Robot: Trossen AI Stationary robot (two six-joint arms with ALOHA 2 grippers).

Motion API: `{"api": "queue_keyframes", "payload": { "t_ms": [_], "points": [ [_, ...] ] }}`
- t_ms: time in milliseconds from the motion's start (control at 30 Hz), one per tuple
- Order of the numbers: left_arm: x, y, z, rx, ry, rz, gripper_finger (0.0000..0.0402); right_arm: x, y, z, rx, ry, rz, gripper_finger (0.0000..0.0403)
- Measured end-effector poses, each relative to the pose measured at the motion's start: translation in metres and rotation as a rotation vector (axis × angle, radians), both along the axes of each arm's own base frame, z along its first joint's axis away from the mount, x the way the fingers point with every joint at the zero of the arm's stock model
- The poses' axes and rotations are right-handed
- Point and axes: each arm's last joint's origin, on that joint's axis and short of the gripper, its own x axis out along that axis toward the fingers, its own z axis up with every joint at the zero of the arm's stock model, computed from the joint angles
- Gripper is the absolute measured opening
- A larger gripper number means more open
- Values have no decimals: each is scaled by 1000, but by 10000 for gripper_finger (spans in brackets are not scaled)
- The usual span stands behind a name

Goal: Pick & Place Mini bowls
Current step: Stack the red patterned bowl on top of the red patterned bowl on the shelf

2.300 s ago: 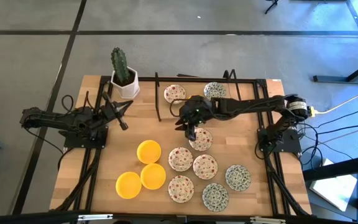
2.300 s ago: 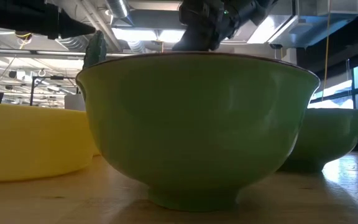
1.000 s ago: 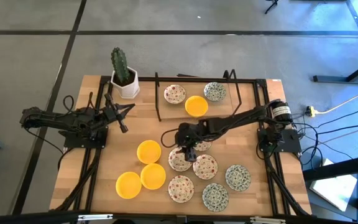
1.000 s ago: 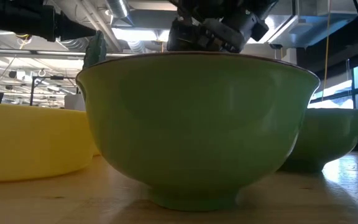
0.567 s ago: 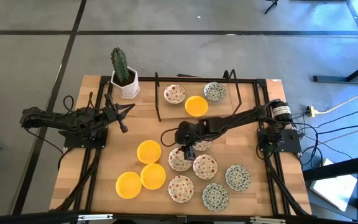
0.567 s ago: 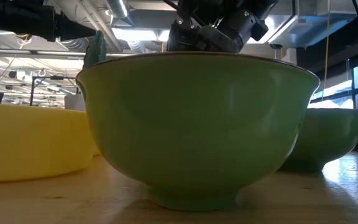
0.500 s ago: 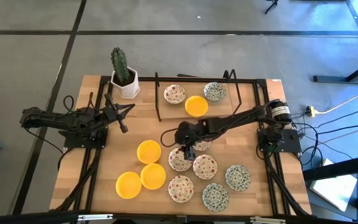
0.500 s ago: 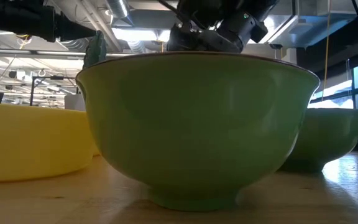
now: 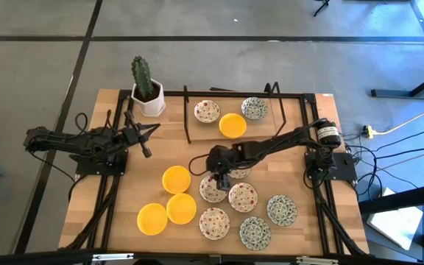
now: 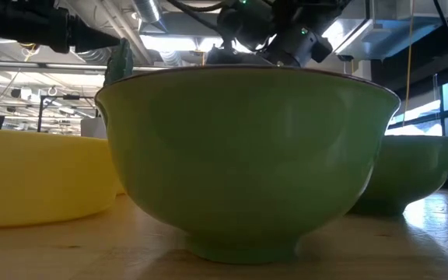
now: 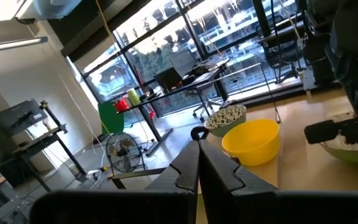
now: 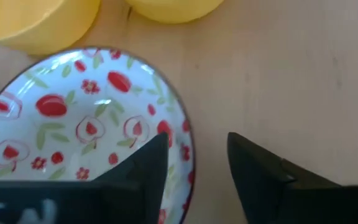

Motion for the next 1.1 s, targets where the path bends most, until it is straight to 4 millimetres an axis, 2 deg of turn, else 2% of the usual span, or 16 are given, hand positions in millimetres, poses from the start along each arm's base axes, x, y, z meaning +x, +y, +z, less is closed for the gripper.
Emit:
{"api": "queue_keyframes", "payload": {
  "t_ms": [333,533,700,800,967,1100],
  "points": [
    [0,0,3,-17,-40,-10,6,2,-4,2,21,-13,-22,19],
    [0,-1,6,-21,-76,-30,6,4,-14,2,99,-22,-92,26],
    [0,-1,6,-19,-76,-55,6,7,-22,12,152,-45,-90,10],
    [0,-1,5,-18,-70,-59,6,11,-27,29,164,-59,-87,11],
    [0,-1,3,-38,-53,-59,6,19,-40,79,182,-124,-21,10],
    [1,-1,3,-61,-62,-62,6,19,-63,128,117,-172,-12,10]
  ]
}}
